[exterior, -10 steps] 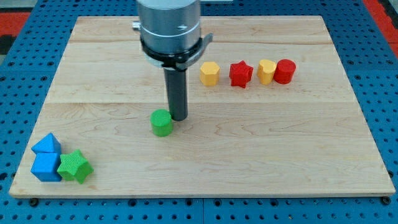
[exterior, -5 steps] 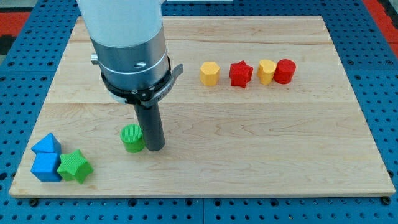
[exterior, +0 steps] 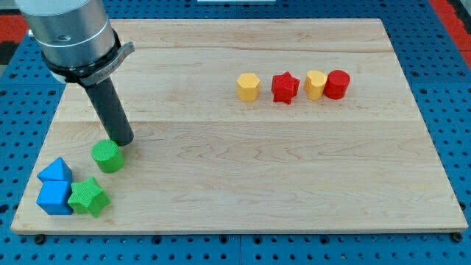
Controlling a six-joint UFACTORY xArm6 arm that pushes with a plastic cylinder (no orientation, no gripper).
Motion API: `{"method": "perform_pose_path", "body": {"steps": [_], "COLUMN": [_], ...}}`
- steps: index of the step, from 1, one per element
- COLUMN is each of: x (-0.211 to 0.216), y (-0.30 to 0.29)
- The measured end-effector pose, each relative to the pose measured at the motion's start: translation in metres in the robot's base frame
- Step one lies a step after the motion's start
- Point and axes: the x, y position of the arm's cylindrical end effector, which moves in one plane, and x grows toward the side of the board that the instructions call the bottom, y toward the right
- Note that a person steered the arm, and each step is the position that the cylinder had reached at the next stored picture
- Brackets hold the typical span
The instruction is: Push the green circle close to the right of the blue triangle
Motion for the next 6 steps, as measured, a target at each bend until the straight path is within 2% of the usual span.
{"method": "perform_pose_path", "body": {"steps": [2, 6], "x": [0.026, 0.029], "y": [0.002, -0.013]}}
